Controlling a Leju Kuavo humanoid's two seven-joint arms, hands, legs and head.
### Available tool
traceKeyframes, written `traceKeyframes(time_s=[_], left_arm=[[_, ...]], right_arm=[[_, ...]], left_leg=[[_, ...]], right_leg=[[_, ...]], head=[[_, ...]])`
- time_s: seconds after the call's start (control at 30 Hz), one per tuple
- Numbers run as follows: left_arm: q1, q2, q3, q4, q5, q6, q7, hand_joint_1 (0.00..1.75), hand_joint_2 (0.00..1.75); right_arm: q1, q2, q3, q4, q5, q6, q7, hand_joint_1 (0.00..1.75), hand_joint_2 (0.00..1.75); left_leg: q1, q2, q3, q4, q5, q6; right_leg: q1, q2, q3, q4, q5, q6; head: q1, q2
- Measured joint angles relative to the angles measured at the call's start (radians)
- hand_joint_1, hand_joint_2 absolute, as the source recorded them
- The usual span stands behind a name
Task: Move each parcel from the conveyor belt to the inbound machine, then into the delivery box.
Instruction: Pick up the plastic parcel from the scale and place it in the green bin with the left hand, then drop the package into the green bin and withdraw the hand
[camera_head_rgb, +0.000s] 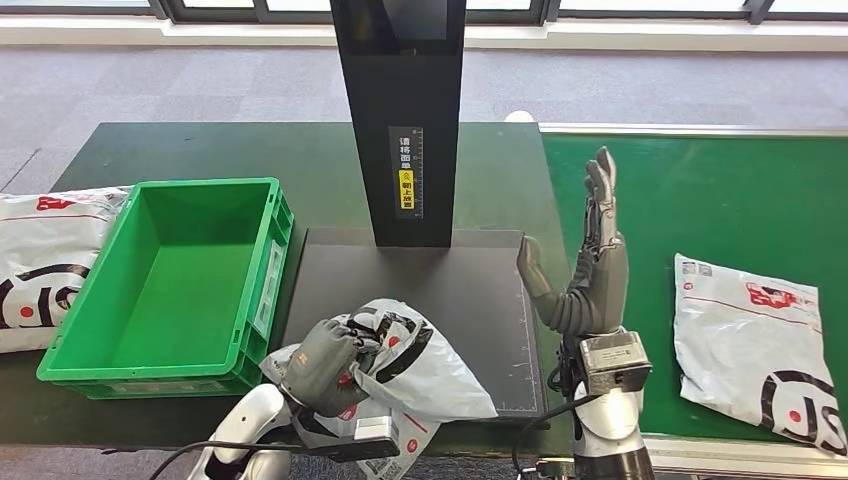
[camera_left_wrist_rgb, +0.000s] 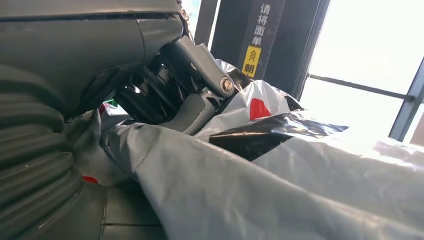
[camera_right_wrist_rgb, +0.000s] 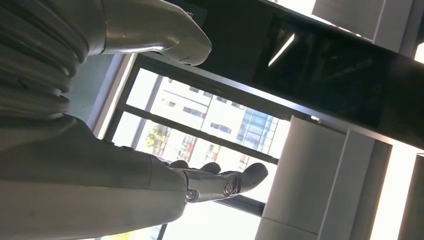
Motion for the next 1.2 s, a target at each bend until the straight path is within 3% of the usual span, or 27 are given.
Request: traceKeyframes(time_s=[0.7,0.87,0.93,1.03,1.2], left_arm=[[-0.012,-0.026,0.000,-0.019,0.019,0.087,-0.016,1.75,1.75],[-0.050,-0.026,0.017,-0.032,0.082,0.199,0.029,1.75,1.75],[-0.085,-0.025,0.061,-0.036,0.151,0.295,0.051,1.75,1.75],[-0.183,-0.012,0.198,-0.032,0.313,0.414,0.064,1.75,1.75],[-0.385,0.033,0.475,0.055,0.466,0.370,0.031,1.75,1.75]], right_arm=[[0.002,-0.003,0.000,0.000,-0.004,-0.013,-0.010,0.00,1.75],[0.010,-0.003,0.000,-0.002,0.004,-0.015,-0.004,0.00,1.75],[0.015,-0.002,0.000,-0.005,0.010,-0.014,-0.001,0.00,1.75],[0.013,0.004,0.000,-0.007,0.020,-0.006,0.012,0.00,1.75],[-0.020,0.025,0.014,-0.006,0.035,0.011,0.044,0.00,1.75]], left_leg=[[0.000,0.000,0.000,0.000,0.000,0.000],[0.000,0.000,0.000,0.000,0.000,0.000],[0.000,0.000,0.000,0.000,0.001,-0.001],[0.001,-0.001,-0.001,0.000,0.003,-0.003],[0.002,0.000,-0.001,0.000,0.006,-0.007]], right_leg=[[0.000,0.000,0.000,0.000,0.000,0.000],[0.000,0.000,0.000,0.000,0.000,0.000],[0.000,0.000,0.000,0.001,0.001,-0.001],[0.002,-0.001,0.000,0.002,0.002,-0.003],[0.005,0.000,-0.002,0.003,0.004,-0.006]], head=[[0.000,0.000],[0.000,0.000],[0.000,0.000],[0.000,0.000],[0.000,0.000]])
